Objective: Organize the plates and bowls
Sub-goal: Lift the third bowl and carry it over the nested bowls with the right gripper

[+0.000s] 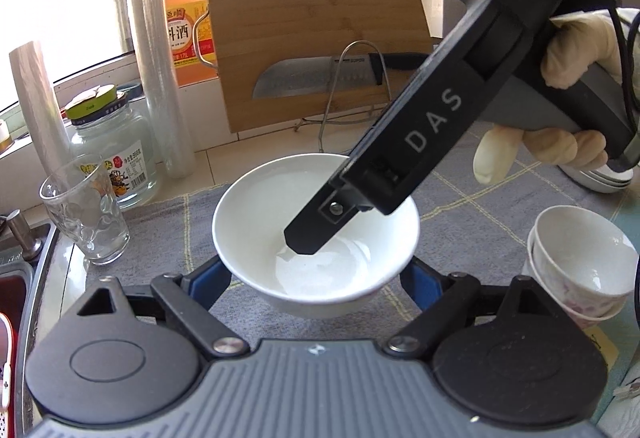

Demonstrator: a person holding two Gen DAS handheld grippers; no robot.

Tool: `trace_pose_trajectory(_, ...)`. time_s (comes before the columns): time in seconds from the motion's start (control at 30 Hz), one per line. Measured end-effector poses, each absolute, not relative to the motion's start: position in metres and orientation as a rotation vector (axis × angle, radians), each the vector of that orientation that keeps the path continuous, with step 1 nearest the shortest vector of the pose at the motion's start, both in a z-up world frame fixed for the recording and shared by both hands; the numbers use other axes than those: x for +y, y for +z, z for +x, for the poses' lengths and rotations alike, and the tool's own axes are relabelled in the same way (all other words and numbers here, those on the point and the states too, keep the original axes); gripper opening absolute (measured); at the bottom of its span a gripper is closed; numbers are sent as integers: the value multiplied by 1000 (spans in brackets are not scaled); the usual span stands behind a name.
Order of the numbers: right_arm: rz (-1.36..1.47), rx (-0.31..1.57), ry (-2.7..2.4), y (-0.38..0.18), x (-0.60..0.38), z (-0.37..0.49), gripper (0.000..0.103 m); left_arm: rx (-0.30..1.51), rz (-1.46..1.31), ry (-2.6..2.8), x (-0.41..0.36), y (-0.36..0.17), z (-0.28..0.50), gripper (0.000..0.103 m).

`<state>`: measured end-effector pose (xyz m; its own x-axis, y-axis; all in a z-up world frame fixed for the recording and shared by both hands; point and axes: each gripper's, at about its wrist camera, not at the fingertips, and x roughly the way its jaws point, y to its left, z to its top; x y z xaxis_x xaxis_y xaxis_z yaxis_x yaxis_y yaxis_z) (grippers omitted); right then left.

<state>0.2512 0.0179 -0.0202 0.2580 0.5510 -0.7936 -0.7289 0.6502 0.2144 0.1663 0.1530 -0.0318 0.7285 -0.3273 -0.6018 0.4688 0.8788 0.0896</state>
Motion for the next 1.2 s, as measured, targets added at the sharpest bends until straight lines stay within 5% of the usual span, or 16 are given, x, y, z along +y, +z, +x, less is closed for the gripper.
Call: trace_pose_trajectory(1.2, -134, 889, 814, 7, -81, 150, 76, 586, 345, -563, 81, -2, 83, 91)
